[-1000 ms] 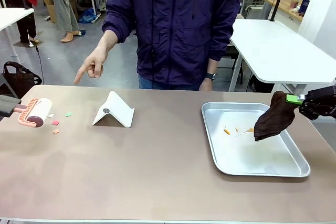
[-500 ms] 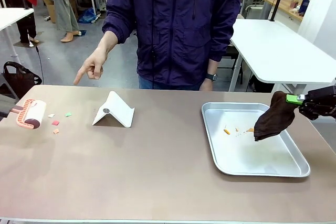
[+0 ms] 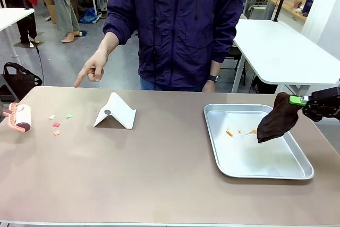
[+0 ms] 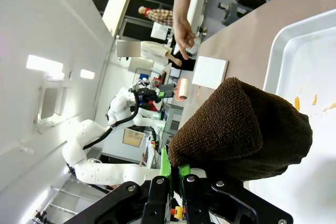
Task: Clean the surface of the table.
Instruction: If a person points to the right, clean the right side of the table with your right hand, and if they point to the left, clean the left side with your left hand.
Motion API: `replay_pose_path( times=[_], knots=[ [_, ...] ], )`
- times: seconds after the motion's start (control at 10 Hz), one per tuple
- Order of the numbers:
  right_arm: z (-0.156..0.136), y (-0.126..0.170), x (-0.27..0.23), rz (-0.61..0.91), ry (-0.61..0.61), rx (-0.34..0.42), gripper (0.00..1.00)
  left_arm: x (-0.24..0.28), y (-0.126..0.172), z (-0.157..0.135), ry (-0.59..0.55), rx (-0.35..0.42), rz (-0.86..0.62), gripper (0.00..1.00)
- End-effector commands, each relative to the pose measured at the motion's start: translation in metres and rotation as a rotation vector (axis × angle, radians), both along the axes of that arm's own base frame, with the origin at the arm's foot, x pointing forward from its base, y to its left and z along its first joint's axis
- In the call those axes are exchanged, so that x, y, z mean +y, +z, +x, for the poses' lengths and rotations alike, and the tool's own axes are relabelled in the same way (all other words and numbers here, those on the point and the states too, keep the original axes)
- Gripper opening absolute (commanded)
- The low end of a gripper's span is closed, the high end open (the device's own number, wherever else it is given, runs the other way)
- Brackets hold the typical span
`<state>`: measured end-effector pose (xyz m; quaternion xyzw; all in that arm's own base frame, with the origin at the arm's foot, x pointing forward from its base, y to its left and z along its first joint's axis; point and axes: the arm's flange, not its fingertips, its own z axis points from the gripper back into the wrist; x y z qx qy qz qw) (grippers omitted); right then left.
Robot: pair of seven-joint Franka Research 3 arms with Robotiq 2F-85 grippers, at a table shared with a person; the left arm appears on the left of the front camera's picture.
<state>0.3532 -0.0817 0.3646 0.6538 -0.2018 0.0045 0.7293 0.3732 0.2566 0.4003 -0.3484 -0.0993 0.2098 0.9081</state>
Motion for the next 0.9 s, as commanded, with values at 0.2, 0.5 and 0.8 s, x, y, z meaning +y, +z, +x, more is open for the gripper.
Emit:
replay_pose_path(
  times=[0.2,0.5,0.8],
  knots=[
    [-0.001,0.006,0.0,-0.007,0.003,0.003,0.0,-0.015,0.0,0.013,-0.075,0.069,0.044,0.18],
    [-0.001,0.006,0.0,-0.007,0.003,0.003,0.0,-0.037,-0.013,0.025,-0.114,0.098,0.082,0.18],
    [-0.001,0.006,0.0,-0.007,0.003,0.003,0.0,-0.065,-0.032,0.041,-0.146,0.133,0.111,0.18]
  ],
)
